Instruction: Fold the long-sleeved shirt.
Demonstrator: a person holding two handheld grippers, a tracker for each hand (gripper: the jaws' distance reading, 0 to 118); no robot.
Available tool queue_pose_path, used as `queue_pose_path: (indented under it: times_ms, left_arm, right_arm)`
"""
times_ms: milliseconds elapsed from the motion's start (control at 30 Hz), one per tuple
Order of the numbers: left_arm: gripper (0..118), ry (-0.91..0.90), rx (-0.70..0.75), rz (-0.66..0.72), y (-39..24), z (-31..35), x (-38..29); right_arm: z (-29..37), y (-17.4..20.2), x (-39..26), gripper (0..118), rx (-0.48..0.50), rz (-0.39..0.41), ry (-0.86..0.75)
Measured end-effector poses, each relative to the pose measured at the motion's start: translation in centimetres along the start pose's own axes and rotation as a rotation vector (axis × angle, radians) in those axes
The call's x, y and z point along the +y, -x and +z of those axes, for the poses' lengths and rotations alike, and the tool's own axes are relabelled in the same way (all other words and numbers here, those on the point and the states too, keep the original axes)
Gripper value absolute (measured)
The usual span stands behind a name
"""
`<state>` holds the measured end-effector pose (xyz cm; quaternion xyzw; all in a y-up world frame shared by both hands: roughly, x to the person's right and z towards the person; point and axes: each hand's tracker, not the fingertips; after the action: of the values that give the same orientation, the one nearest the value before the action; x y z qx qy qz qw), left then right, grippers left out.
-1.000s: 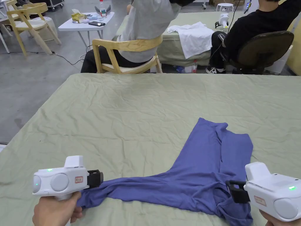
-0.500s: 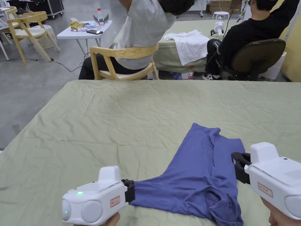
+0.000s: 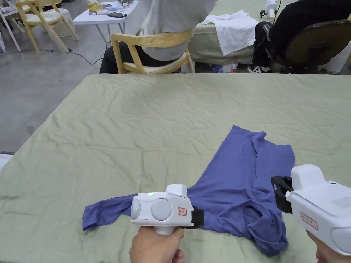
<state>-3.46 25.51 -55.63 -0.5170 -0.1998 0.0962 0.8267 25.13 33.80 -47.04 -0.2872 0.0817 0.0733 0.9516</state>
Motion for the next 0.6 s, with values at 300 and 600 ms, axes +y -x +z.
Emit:
queue_pose_path:
  times_ms: [300, 600]
  left_arm:
    - [76, 0.066, 0.051, 0.092, 0.6, -7.9, 2.0]
    - [75, 0.150, 0.194, 0.012, -1.3, -12.7, 2.4]
  right_arm:
    - [-2.9, -2.7, -2.0, 2, -0.005, -0.060, 0.058]
    - [-4.8, -5.1, -4.4, 2, -0.038, -0.112, 0.122]
